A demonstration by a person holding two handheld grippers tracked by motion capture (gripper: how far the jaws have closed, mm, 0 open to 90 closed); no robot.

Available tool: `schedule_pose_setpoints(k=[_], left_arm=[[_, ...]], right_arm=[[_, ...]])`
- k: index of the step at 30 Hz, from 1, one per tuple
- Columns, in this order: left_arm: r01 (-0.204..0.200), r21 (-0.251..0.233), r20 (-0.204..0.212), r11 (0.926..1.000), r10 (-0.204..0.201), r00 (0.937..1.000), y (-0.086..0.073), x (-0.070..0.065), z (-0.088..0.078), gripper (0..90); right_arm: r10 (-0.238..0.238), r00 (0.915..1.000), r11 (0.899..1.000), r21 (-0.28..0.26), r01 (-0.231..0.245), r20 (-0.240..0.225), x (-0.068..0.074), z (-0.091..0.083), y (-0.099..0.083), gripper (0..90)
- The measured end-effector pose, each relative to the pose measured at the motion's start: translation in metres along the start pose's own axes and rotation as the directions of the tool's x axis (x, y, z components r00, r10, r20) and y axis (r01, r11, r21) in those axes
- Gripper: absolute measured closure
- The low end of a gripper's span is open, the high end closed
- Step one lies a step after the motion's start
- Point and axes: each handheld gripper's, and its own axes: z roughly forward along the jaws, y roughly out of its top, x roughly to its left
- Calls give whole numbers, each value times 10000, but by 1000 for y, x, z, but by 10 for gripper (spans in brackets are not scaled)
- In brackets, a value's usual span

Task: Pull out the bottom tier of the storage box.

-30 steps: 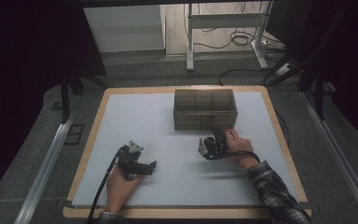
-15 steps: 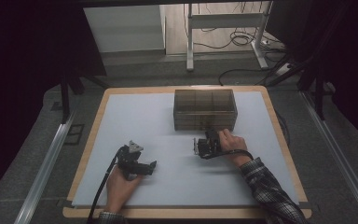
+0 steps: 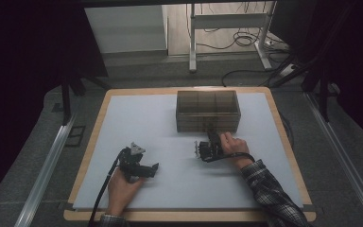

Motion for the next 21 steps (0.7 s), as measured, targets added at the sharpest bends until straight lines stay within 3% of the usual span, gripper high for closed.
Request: schedule_pose_setpoints(k=[6,7,8,11,12,13,14,16,17,21], left_arm=[[1,-2,0,10000,-1,10000,0,0,0,0],[1,-2,0,10000,-1,10000,0,0,0,0],[-1,1,1,10000,1,10000,0,0,0,0],[-2,1,1,10000,2,10000,0,0,0,0],[-1,1,0,10000,1,10000,0,0,0,0],[2,-2,0,10000,-2,10000,0,0,0,0],[-2,1,-1,10000,2,10000,0,0,0,0],[-1,-1,-1,10000,1,10000,0,0,0,0],[-1,0,-1,10000,1,10000,0,0,0,0],[-6,0,-1,10000,6,10000,0,0,0,0]], right_arm=[[49,10000,9998,-175,-48,47,2,-4,-1,799],[110,9982,9994,-306,-128,-585,0,-6,-2,799],[104,9999,9996,-268,-106,-75,2,-9,-2,798],[158,9998,9993,-341,-163,-136,2,-14,-3,797],[214,9971,9986,-476,-249,-725,1,-14,-4,797],[211,9971,9984,-500,-248,-730,2,-15,-4,797],[237,9993,9987,-447,-250,-302,3,-18,-4,796],[295,9985,9981,-531,-319,-454,4,-21,-4,795],[327,9994,9981,-529,-330,-56,6,-22,-4,795],[331,9984,9974,-626,-359,-454,6,-26,-5,794]])
